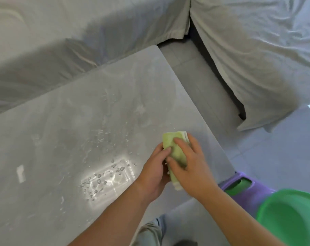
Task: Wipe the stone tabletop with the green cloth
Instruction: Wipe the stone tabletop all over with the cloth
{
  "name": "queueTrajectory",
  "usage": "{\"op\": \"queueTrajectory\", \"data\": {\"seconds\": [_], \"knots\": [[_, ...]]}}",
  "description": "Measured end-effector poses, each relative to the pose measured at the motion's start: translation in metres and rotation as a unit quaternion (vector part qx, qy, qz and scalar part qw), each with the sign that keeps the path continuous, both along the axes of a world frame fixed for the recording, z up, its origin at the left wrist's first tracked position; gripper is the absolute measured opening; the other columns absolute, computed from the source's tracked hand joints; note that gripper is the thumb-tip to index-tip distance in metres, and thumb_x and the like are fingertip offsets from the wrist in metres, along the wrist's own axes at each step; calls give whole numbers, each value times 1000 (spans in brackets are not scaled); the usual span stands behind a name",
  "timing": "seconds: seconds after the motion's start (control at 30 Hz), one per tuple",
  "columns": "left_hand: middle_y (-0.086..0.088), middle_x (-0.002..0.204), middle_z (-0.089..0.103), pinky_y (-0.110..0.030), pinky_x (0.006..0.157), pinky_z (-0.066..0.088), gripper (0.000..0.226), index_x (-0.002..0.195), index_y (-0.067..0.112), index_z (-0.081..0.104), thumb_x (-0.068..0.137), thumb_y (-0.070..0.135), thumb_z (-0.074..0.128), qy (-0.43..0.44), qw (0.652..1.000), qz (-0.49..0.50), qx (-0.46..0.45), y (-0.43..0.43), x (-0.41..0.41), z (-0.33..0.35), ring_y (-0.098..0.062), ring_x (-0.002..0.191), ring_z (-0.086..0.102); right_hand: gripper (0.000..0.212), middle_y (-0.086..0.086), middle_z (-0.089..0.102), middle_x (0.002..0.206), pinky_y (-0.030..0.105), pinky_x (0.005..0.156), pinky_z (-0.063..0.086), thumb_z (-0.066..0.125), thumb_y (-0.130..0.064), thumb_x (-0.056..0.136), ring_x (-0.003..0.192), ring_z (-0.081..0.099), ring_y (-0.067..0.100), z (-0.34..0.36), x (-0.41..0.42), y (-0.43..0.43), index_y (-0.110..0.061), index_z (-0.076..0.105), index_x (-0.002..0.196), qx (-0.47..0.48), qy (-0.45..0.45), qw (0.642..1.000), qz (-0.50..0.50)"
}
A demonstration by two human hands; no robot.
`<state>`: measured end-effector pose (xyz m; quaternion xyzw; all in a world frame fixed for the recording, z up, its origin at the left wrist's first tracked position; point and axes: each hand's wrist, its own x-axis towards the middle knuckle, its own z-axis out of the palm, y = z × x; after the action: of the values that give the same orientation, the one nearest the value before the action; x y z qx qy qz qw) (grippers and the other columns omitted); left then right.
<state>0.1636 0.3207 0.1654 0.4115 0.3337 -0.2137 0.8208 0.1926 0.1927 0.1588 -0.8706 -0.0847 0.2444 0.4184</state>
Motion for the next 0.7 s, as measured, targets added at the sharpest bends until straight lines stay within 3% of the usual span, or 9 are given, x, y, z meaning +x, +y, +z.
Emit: {"op": "queueTrajectory", "data": {"seconds": [0.1, 0.27, 0.37, 0.43, 0.5, 0.57, 0.6, 0.63, 0.7], "knots": [[-7, 128, 67, -41, 86, 53, 31, 130, 30, 60, 103, 32, 44, -1, 1000, 3, 1, 42, 21, -4, -28, 120, 63, 80, -28, 0, 157, 38, 106, 45, 50, -70, 73, 143, 30, 11, -9, 21, 41, -52, 20, 146, -23, 13, 999, 27], [0, 123, 70, -37, 80, 56, 30, 127, 38, 62, 104, 34, 43, -25, 999, -24, 35, 95, 54, -14, -17, 113, 66, 76, -26, -7, 160, 39, 109, 42, 56, -47, 92, 144, 31, 15, -30, 60, 91, -50, 8, 151, -55, 3, 996, 66], [4, 122, 70, -42, 90, 58, 29, 126, 41, 62, 104, 34, 45, -50, 995, -29, 82, 116, 71, -25, -12, 114, 65, 69, -30, -10, 159, 40, 112, 38, 46, -36, 98, 144, 29, 16, -41, 86, 111, -54, 5, 150, -52, 8, 993, 108], [7, 121, 69, -41, 98, 54, 28, 127, 47, 61, 103, 37, 49, -65, 989, -35, 131, 126, 83, -34, -9, 115, 64, 64, -31, -6, 159, 35, 115, 33, 44, -32, 100, 146, 21, 6, -49, 108, 121, -52, 10, 151, -40, 15, 992, 120], [13, 121, 66, -27, 99, 48, 29, 126, 54, 57, 100, 41, 55, -69, 976, -32, 202, 139, 98, -44, -3, 117, 60, 62, -30, 1, 159, 26, 115, 26, 44, -26, 101, 139, 12, -14, -57, 134, 129, -47, 17, 152, -27, 18, 993, 115], [15, 132, 57, -14, 100, 37, 37, 135, 46, 53, 98, 42, 57, -59, 945, -40, 320, 158, 117, -56, 0, 125, 51, 61, -29, 5, 159, 20, 109, 22, 43, -25, 100, 130, 10, -25, -63, 169, 137, -45, 19, 152, -31, 1, 995, 92], [13, 138, 50, -12, 103, 33, 42, 140, 36, 50, 98, 40, 56, -61, 914, -54, 397, 170, 127, -63, -1, 129, 45, 59, -28, 7, 160, 20, 107, 22, 43, -24, 100, 133, 16, -19, -66, 191, 141, -43, 21, 152, -40, -26, 996, 81], [10, 142, 46, -14, 107, 29, 45, 142, 29, 49, 98, 39, 55, -68, 876, -70, 472, 183, 137, -70, -5, 134, 40, 58, -24, 10, 160, 22, 106, 24, 43, -23, 99, 136, 22, -6, -69, 215, 146, -41, 24, 151, -54, -68, 993, 77], [0, 151, 40, -31, 118, 25, 49, 144, 21, 45, 99, 38, 52, -76, 788, -111, 600, 211, 156, -88, -19, 144, 30, 54, -15, 13, 160, 32, 104, 35, 42, -21, 99, 133, 31, 20, -77, 268, 159, -35, 25, 148, -103, -157, 978, 92]]}}
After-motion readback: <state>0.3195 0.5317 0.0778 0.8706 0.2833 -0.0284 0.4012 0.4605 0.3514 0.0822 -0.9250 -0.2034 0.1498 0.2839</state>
